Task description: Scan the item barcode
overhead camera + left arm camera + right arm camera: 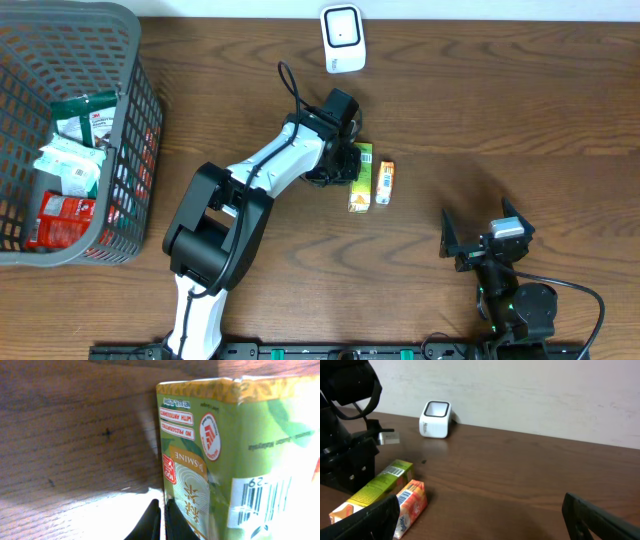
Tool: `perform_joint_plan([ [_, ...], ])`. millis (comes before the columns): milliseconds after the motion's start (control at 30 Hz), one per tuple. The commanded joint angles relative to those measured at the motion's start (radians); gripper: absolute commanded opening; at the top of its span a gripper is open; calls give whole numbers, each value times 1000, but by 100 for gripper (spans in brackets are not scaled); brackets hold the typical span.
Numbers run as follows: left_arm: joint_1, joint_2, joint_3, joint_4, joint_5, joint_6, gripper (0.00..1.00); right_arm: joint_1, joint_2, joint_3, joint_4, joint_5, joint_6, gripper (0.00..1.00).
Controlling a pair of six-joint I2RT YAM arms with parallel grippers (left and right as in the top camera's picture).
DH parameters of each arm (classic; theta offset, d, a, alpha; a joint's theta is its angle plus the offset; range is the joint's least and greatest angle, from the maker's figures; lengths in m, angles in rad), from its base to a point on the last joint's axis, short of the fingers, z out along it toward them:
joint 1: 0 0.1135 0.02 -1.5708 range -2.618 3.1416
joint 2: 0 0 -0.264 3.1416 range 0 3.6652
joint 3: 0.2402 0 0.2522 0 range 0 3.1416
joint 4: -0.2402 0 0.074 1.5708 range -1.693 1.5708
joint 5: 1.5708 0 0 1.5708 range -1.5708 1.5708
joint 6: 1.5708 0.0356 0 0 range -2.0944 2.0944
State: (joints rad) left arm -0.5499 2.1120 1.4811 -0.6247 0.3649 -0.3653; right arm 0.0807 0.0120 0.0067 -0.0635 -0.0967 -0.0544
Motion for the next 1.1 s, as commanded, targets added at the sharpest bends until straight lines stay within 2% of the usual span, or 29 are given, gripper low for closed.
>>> perform_joint_plan([
  [0,14,1,0,5,13,14,8,-4,-5,-1,-4,5,13,99],
  [167,47,-34,44,-45,-42,14,9,-4,-5,-1,-4,5,13,99],
  [200,55,-48,62,-68,-61,14,12,-4,-5,-1,-4,5,13,99],
  [333,89,-128,154,-173,-188,26,16,-4,-5,-1,-4,5,13,99],
  [433,120,-208,238,-254,-272,25,37,-4,-5,-1,-4,5,13,99],
  [500,149,-267,294,-298,-320,24,42,-4,-5,-1,-4,5,13,99],
  [533,182,-315,333,-320,-349,24,48,-4,-5,-1,-4,5,13,99],
  [600,231,-369,365,-329,-360,24,52,-4,-5,-1,-4,5,13,99],
  [833,531,-531,382,-328,-385,-14,53,-4,-5,-1,-4,5,13,99],
  [1067,846,-536,377,-385,-383,-86,54,-4,-5,-1,-4,5,13,99],
])
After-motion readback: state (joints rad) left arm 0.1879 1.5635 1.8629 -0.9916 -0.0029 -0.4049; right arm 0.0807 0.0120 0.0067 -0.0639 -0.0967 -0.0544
